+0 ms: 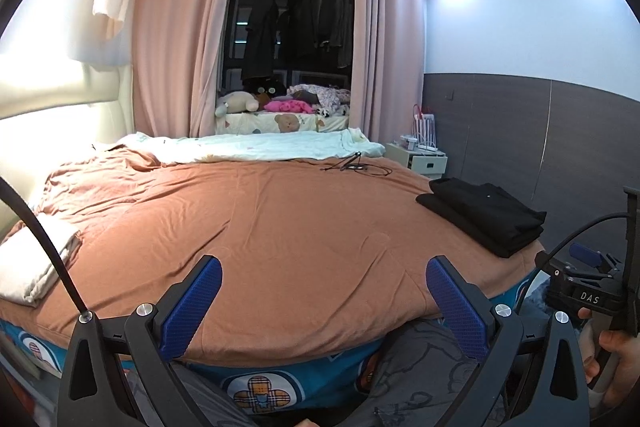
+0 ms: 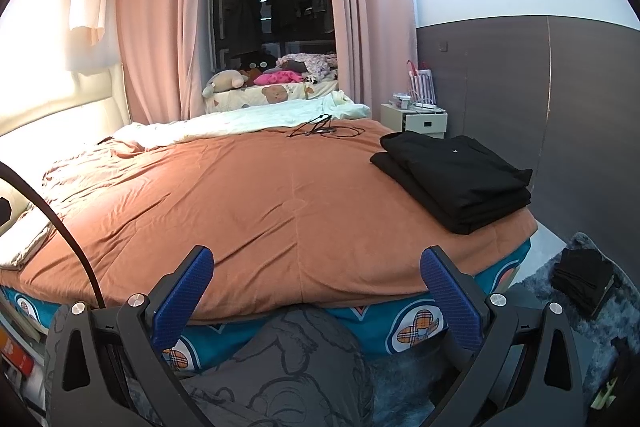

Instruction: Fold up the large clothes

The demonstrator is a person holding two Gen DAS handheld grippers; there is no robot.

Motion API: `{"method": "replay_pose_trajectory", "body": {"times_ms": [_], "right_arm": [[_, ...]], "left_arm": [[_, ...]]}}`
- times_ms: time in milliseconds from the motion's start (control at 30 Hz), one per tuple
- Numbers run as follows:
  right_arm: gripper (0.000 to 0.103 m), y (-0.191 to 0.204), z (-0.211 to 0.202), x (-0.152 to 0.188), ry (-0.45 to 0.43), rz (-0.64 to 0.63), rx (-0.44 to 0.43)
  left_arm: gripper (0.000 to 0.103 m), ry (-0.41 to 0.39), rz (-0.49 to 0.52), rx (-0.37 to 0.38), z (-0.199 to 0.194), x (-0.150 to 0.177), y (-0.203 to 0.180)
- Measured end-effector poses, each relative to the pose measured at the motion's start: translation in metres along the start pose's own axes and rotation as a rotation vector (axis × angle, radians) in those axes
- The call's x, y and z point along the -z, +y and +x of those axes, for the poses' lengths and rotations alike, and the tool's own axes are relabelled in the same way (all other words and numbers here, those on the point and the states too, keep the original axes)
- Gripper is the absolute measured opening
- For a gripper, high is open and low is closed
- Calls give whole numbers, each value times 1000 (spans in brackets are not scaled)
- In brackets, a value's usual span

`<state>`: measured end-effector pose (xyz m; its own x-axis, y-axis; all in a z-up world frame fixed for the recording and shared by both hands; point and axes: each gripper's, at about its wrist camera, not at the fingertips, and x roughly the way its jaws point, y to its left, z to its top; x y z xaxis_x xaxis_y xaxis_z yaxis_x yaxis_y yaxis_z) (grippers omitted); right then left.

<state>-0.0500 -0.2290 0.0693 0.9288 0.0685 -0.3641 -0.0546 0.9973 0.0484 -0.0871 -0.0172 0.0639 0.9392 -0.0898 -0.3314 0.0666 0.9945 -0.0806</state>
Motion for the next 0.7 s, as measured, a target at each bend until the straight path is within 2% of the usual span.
{"method": "replay_pose_trajectory", "body": {"times_ms": [700], "right_arm": [[103, 7, -9, -2, -9, 10, -2]], "left_arm": [[103, -43, 19, 14, -24, -5, -10]]}}
